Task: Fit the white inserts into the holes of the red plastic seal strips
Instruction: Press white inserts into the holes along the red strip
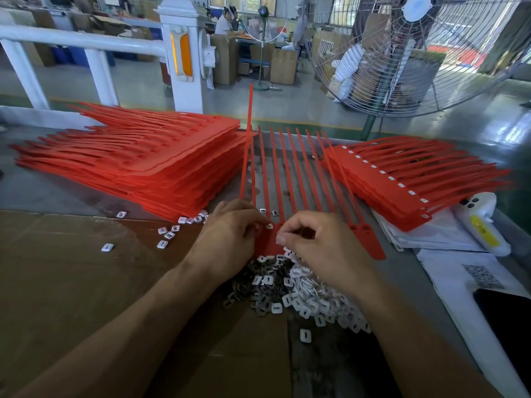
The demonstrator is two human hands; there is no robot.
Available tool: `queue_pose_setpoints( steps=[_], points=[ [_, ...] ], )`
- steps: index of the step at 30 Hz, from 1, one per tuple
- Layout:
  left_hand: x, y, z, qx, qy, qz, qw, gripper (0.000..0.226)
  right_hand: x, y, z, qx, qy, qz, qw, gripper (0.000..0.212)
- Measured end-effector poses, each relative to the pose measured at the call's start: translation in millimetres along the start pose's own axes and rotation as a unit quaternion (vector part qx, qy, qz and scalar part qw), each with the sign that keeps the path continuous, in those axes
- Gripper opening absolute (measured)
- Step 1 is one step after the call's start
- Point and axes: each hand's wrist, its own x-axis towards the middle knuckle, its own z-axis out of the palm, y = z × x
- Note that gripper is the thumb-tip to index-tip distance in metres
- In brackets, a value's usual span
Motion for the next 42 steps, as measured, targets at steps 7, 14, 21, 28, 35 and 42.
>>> queue_pose_setpoints(
  steps=[7, 14, 21, 28, 35, 42],
  points=[
    [0.7, -3.9, 0.7, -0.024, 0.005, -0.008, 1.0, 0.033, 21.7, 13.9, -11.6, 0.018, 0.047, 0.084, 0.995, 0.009],
    [0.4, -3.7, 2.1, -0.024, 0.01, -0.01, 1.0, 0.026, 37.3, 21.8, 0.7, -0.041, 0.068, 0.052, 0.996, 0.012],
    [-0.1, -4.3, 2.7, -0.016, 0.005, -0.012, 1.0, 0.025, 41.3, 21.0, 11.2, -0.09, 0.054, 0.019, 0.994, 0.017],
    [-0.3, -5.2, 1.9, -0.017, -0.003, -0.019, 1.0, 0.026, 42.5, 21.4, 13.7, -0.124, 0.043, 0.022, 0.991, 0.017],
    [-0.9, -4.8, 1.9, -0.016, -0.005, -0.018, 1.0, 0.025, 36.9, 17.2, 9.3, -0.114, 0.029, 0.024, 0.993, 0.026],
    [-0.5, -4.4, 2.3, -0.017, -0.007, -0.022, 1.0, 0.022, 22.8, 17.9, 1.2, -0.162, 0.033, -0.01, 0.986, 0.027]
  ],
)
